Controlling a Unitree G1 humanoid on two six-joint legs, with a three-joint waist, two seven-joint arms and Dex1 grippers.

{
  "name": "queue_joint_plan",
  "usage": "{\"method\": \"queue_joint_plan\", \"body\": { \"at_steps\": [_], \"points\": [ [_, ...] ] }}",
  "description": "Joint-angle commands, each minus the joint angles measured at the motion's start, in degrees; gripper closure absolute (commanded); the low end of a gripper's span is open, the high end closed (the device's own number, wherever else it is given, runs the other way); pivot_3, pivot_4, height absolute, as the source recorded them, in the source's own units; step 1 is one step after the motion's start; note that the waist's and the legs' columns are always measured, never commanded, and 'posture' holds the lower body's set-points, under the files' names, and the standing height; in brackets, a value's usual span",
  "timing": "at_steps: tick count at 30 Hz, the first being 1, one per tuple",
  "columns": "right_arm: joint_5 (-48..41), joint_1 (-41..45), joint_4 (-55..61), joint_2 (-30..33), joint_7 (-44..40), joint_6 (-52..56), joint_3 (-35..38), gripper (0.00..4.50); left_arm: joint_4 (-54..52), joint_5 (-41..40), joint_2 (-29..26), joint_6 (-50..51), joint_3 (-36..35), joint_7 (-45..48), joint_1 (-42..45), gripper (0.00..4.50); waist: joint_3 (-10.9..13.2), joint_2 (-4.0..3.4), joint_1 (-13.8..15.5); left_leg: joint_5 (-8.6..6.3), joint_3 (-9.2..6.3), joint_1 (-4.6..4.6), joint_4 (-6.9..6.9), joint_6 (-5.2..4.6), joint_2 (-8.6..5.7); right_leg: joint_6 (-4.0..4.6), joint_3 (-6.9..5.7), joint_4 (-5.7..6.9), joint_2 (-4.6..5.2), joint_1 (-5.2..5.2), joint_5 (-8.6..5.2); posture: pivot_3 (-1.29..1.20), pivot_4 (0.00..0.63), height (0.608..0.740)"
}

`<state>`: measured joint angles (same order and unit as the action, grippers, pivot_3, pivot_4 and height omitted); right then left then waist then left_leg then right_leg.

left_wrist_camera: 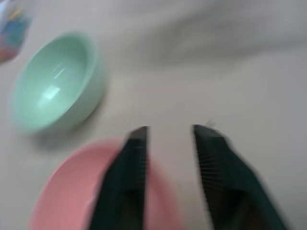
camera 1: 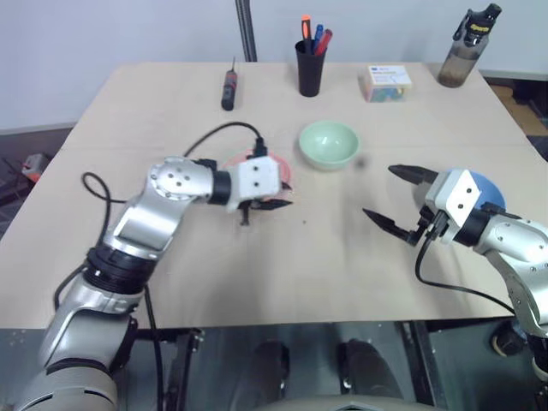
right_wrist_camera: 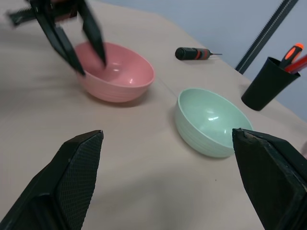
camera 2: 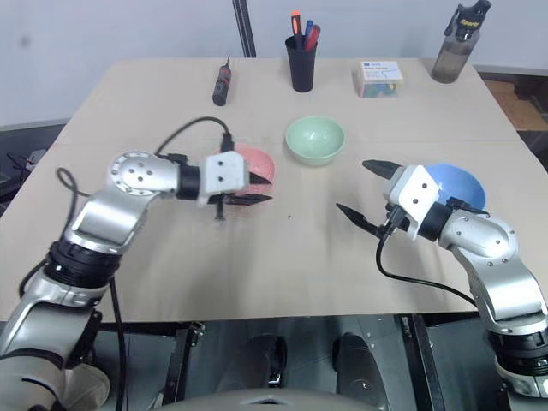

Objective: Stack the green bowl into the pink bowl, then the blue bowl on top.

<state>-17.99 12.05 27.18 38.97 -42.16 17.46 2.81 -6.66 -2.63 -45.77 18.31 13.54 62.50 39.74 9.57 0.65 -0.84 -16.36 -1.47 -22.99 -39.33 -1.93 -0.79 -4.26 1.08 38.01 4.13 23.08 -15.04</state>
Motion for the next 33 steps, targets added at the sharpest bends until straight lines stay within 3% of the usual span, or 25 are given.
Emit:
{"method": "queue_joint_plan", "body": {
  "at_steps": [1,8,16,17,18,22,33],
  "points": [
    [-0.2,1.4,0.6,-0.1,-0.1,-1.0,0.8,0.0,-5.1,2.1,-3.9,1.1,-2.6,-0.9,-2.3,1.96,0.0,0.0,0.1,0.0,0.0,0.0,0.0,0.0,0.0,0.0,0.0,0.0,0.02,-0.01,0.0,0.0,0.15,0.74],
    [0.2,4.3,-2.8,-0.5,-1.4,-2.5,-0.6,0.0,-7.2,6.6,-9.0,1.2,-1.3,-1.1,-6.5,1.96,0.0,0.0,0.2,-0.01,0.0,0.01,0.01,-0.01,0.03,0.0,0.0,0.0,0.01,-0.01,0.0,0.0,0.15,0.74],
    [0.4,3.5,-1.4,-0.2,-1.1,-2.1,-0.4,0.0,2.5,16.9,-2.8,-3.8,5.7,-6.2,-1.9,1.96,0.0,0.02,0.3,0.0,-0.01,-0.01,-0.01,0.0,-0.05,0.0,-0.03,0.0,0.01,-0.02,0.0,0.0,0.15,0.74],
    [0.5,3.2,-1.0,-0.1,-0.9,-1.9,-0.2,0.0,3.8,17.4,-2.3,-5.1,6.2,-6.0,-1.3,2.46,0.0,0.02,0.3,0.01,-0.01,-0.01,-0.01,0.01,-0.04,0.0,-0.03,-0.01,0.01,-0.02,0.0,0.0,0.15,0.74],
    [0.5,2.9,-0.7,0.0,-0.8,-1.7,0.0,0.0,4.7,17.5,-1.9,-6.2,6.5,-5.6,-0.8,2.58,0.0,0.01,0.2,0.01,-0.01,-0.01,0.0,0.02,-0.04,0.0,-0.03,-0.01,0.01,-0.02,0.0,0.0,0.15,0.74],
    [0.7,2.1,0.2,0.3,-0.3,-1.3,0.6,0.0,7.4,16.5,0.0,-8.1,6.6,-3.6,0.9,4.36,0.0,0.01,0.2,0.01,0.01,-0.01,-0.01,0.01,-0.04,0.0,-0.01,-0.01,0.01,-0.01,0.0,0.0,0.15,0.74],
    [0.7,0.8,1.0,0.9,0.3,-0.8,1.8,0.0,3.9,3.3,-1.4,-21.6,4.6,10.9,-0.8,4.49,0.0,0.01,0.2,0.02,0.0,-0.01,-0.01,0.03,0.01,0.0,-0.01,0.0,0.03,-0.01,0.0,0.0,0.15,0.74]
  ]
}}
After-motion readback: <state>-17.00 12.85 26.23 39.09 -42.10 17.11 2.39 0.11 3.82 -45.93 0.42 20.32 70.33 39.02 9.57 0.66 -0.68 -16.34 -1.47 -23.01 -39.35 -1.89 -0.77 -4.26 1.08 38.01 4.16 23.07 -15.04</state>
